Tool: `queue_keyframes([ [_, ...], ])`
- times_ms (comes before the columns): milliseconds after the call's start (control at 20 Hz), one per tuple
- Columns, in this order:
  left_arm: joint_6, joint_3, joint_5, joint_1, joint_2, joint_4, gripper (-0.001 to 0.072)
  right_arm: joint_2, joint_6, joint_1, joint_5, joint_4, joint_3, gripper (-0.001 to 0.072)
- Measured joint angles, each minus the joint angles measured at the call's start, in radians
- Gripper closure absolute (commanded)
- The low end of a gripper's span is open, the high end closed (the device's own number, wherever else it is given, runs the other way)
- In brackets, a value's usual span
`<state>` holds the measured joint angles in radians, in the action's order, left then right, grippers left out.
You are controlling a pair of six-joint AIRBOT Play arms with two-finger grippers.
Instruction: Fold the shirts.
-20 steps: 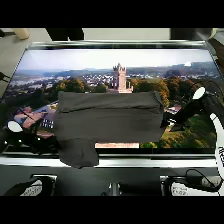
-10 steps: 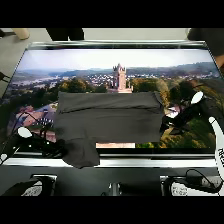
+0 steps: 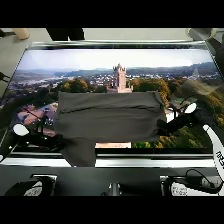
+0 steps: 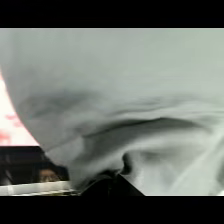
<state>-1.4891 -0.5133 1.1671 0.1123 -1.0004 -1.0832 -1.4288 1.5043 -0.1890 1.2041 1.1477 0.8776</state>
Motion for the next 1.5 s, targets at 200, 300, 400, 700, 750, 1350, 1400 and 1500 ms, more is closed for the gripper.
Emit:
queue_keyframes([
  [200, 0.016, -0.210, -0.002, 0.000, 0.018, -0.007, 0.0684, 0.040, -0.028, 0.002, 0.034, -0.011, 0.175, 0.0687],
  [300, 0.015, -0.335, -0.026, 0.000, -0.024, -0.011, 0.0683, 0.026, -0.021, 0.020, 0.029, -0.005, 0.298, 0.0686],
  [400, 0.008, -0.461, -0.047, -0.002, -0.113, -0.013, 0.0683, -0.030, -0.009, 0.055, 0.005, 0.009, 0.419, 0.0686],
  [700, -0.029, -0.836, -0.091, -0.003, -0.499, 0.010, 0.0680, -0.301, 0.092, 0.100, -0.087, 0.049, 0.687, 0.0683],
  [750, -0.036, -0.879, -0.092, -0.005, -0.558, 0.018, 0.0646, -0.338, 0.103, 0.102, -0.096, 0.049, 0.705, 0.0665],
  [1350, 0.008, -0.999, -0.045, 0.016, -0.658, 0.069, 0.0176, -0.455, 0.069, -0.015, -0.022, 0.016, 0.812, 0.0003],
  [1400, 0.013, -1.000, -0.039, 0.013, -0.637, 0.069, 0.0176, -0.469, 0.073, -0.023, -0.016, 0.009, 0.814, 0.0002],
  [1500, 0.019, -1.001, -0.032, 0.003, -0.596, 0.070, 0.0176, -0.504, 0.064, -0.025, -0.011, -0.053, 0.817, 0.0003],
])
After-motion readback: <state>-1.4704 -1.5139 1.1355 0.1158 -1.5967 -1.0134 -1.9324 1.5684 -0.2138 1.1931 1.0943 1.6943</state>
